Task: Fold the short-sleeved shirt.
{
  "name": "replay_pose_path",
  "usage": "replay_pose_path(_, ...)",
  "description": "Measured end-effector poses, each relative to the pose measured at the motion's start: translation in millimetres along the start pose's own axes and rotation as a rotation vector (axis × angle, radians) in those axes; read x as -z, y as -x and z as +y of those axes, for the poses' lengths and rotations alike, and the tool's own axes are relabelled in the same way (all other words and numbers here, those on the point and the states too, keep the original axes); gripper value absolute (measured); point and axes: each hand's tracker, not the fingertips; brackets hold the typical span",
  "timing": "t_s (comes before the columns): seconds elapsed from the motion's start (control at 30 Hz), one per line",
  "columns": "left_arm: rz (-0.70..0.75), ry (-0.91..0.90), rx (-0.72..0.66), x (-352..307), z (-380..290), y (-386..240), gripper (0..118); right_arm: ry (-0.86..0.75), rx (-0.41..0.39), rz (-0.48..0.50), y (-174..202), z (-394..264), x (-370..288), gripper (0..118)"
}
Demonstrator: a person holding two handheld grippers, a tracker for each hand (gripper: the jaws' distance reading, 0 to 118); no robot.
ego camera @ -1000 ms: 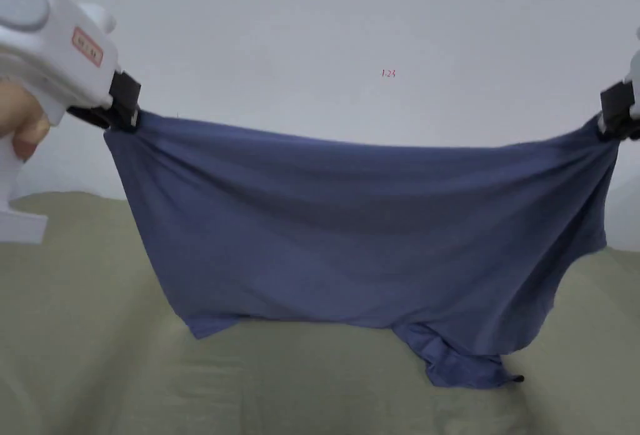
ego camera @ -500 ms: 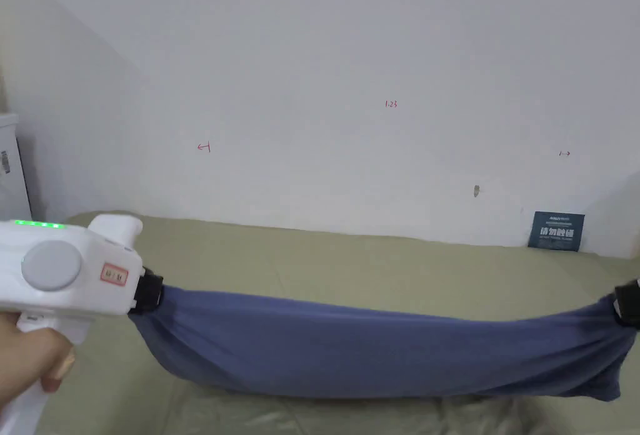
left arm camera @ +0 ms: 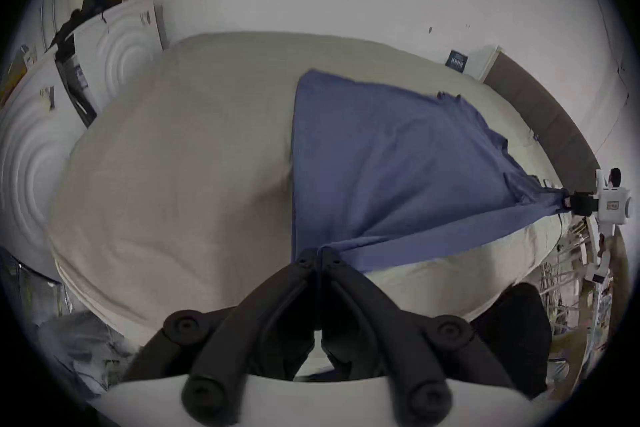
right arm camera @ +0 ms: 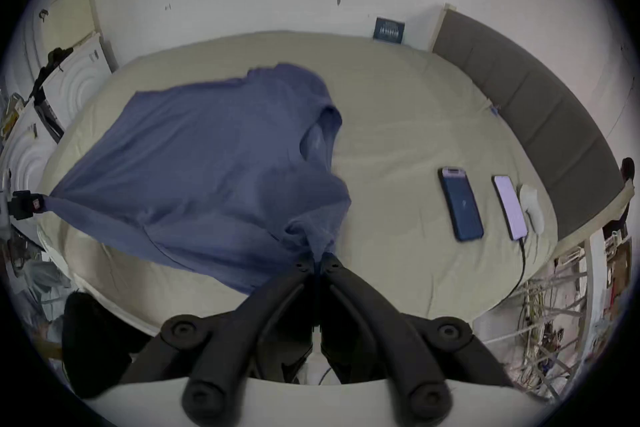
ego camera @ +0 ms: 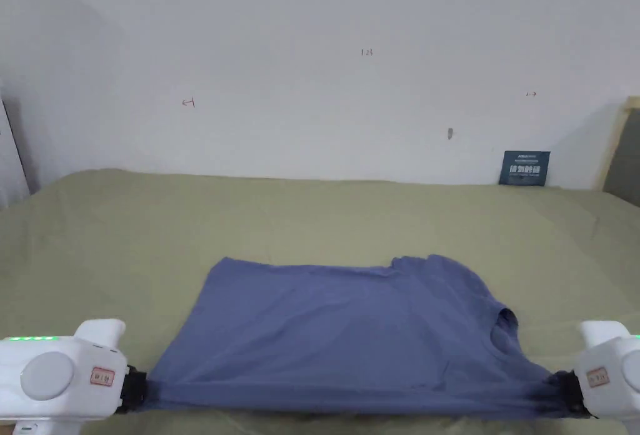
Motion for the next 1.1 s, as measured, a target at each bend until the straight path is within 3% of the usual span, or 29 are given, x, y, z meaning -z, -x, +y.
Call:
replay_pose_path(0.3,-0.007,0.066,-0.024,21,-46,11,3,0.086,0.013,0.014,-10,-42,22,1)
replay_pose_path(0.37,0.005,0.068,-0.017,28,-53,9,17,0.104,0.005,0.005,-8,-47,31,6)
replay_pose_path(0.4,0.019,0.070,-0.012,35,-55,11,32,0.105,0.010,0.003,-8,-49,34,15)
replay_pose_path(0.43,0.046,0.070,-0.014,38,-57,12,56,0.111,0.022,0.006,-10,-51,37,34)
replay_pose_path(0.47,0.064,0.075,-0.023,39,-59,14,87,0.125,0.031,0.014,-11,-51,38,71)
replay_pose_path(0.5,0.059,0.091,-0.039,38,-62,16,96,0.136,0.037,0.006,-8,-54,35,93)
replay_pose_path(0.53,0.031,0.103,-0.068,36,-63,19,96,0.137,0.035,0.000,-8,-55,32,99)
replay_pose_path(0.8,0.029,-0.017,-0.099,-7,-61,-6,95,0.124,0.020,-0.029,20,-52,2,97)
replay_pose_path(0.83,0.027,-0.025,-0.102,-10,-61,-11,94,0.128,0.010,-0.038,25,-52,2,92)
replay_pose_path(0.87,0.020,-0.036,-0.106,-12,-61,-15,86,0.124,-0.002,-0.044,30,-54,2,66)
replay_pose_path(0.9,0.010,-0.041,-0.103,-12,-62,-18,68,0.120,-0.024,-0.060,35,-55,4,31)
replay_pose_path(0.93,0.007,-0.040,-0.096,-15,-63,-24,36,0.129,-0.036,-0.076,39,-57,8,0)
replay_pose_path(0.97,0.016,-0.040,-0.084,-11,-65,-25,0,0.125,-0.009,-0.104,41,-61,8,0)
replay_pose_path(1.0,0.076,-0.048,-0.068,-9,-67,-25,0,0.122,-0.003,-0.083,41,-64,8,0)
replay_pose_path(1.1,0.067,-0.028,-0.085,-3,-71,-19,0,0.121,0.013,-0.051,41,-71,7,0)
